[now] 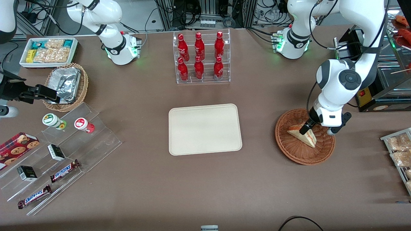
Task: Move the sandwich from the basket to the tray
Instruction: 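Close the left gripper on the wrapped sandwich's crust edge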
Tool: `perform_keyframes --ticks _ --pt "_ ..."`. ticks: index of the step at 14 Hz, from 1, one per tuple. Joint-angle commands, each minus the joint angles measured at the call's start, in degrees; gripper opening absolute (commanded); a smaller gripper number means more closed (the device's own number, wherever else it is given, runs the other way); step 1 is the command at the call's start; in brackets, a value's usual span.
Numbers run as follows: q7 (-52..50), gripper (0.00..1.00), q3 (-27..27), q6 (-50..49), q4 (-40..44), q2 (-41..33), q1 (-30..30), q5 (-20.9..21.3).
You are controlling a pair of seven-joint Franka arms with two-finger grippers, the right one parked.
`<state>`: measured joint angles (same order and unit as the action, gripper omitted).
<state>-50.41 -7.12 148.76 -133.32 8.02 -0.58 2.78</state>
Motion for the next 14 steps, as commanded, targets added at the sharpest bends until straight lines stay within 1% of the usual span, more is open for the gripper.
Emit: perform_keyframes --ticks 1,4,5,6,7,8,9,10,12,13,14 --pt "-1.9 1.0 -0.1 2.6 -0.8 1.5 -0.1 0.4" --pt "-2.5 0.99 -0.1 5.1 -0.9 3.6 -0.4 0.4" --pt "-2.5 0.96 -0.1 6.3 -0.9 4.1 -0.3 0.4" --pt "-2.5 0.81 -0.1 6.6 -0.9 4.5 -0.3 0.4" --pt "-2.5 0.57 -0.1 6.6 -0.9 4.9 -0.3 0.4" --pt "-2.5 0.29 -0.1 6.6 -0.9 5.0 -0.3 0.4" --pt "-2.3 0.03 -0.1 6.5 -0.8 5.0 -0.3 0.4" --pt "-2.3 0.0 -0.1 6.2 -0.5 4.9 -0.2 0.4" --pt "-1.9 0.0 -0.1 5.0 0.0 3.6 -0.2 1.0" --pt "-1.6 0.0 -0.2 2.7 0.9 2.6 0.0 1.3" --pt "-1.5 0.0 -0.6 -1.7 2.6 1.2 0.1 1.5"
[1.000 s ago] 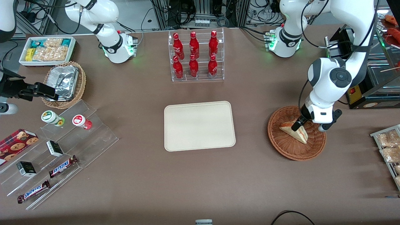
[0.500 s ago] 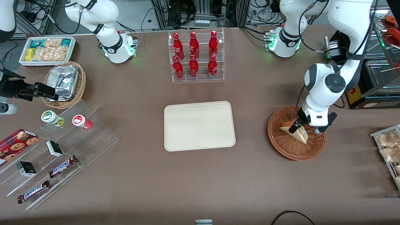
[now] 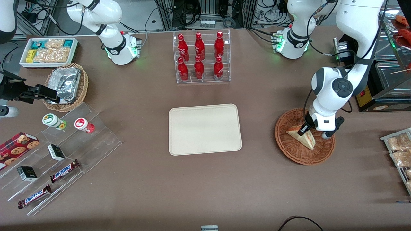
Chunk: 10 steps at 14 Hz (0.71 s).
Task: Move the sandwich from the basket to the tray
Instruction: 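Close the left gripper on the wrapped sandwich's crust edge, then lift the sandwich with the left gripper and carry it over the cream tray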
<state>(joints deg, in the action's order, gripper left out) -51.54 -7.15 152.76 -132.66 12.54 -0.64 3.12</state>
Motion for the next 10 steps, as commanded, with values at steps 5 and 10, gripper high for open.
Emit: perform_keyframes --ticks 5,10 --pt "-0.2 0.0 -6.3 -35.3 21.2 -5.6 2.4 1.1" --pt "1.3 0.0 -7.6 -41.8 30.1 -3.1 12.1 0.7"
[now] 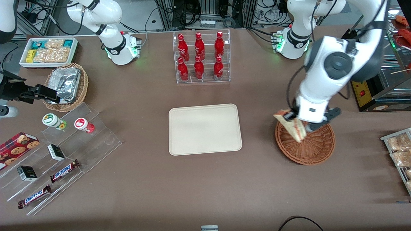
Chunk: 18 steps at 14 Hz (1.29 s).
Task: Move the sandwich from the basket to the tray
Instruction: 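Lift the sandwich with the left gripper and carry it over the cream tray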
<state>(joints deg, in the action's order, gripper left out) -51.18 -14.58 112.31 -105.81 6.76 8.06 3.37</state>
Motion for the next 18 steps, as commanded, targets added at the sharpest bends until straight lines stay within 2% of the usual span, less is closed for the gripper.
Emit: perform_keyframes --ticks 1,8,12,15,18 --pt "0.8 0.0 -0.2 -1.2 3.2 2.9 6.0 0.5" --pt "0.1 0.0 -0.2 0.0 15.6 18.4 22.4 0.8" --pt "0.3 0.0 0.0 8.5 18.2 25.9 26.6 0.8" --pt "-0.1 0.0 0.0 11.5 21.6 31.5 28.5 6.2" --pt "-0.2 0.0 0.1 13.4 25.8 36.6 29.7 7.2"
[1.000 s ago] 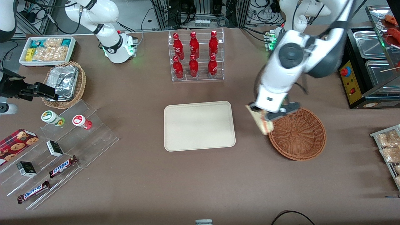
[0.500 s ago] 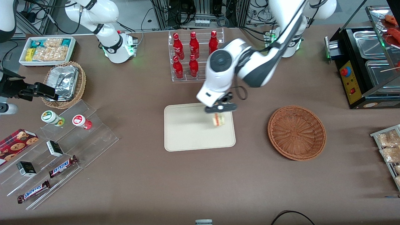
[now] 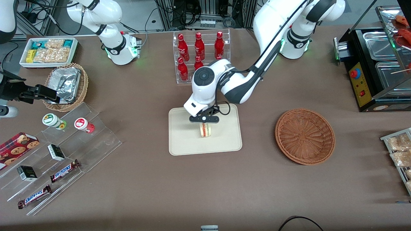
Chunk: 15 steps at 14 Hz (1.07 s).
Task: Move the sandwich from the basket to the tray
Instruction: 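Lower the sandwich onto the tray and open the left gripper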
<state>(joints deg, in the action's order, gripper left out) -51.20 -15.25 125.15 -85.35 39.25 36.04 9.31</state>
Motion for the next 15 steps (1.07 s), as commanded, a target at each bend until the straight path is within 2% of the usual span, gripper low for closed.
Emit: perform_keyframes --ticks 1,5,6,7,8,11,15 --pt "-0.4 0.0 1.0 0.7 5.8 5.2 2.4 1.6" --pt "-0.9 0.0 1.0 2.6 6.0 7.2 3.0 3.1" --pt "-0.9 0.15 1.0 2.6 5.9 7.3 3.2 3.2" --pt "-0.8 0.67 1.0 2.5 5.8 7.3 3.2 3.3" --pt "-0.7 1.0 1.1 2.4 5.8 7.2 3.2 3.9" --pt "-1.2 1.0 1.1 0.5 5.8 5.7 3.2 5.3" --pt "-2.0 1.0 1.0 -7.1 5.9 -2.3 2.5 4.4"
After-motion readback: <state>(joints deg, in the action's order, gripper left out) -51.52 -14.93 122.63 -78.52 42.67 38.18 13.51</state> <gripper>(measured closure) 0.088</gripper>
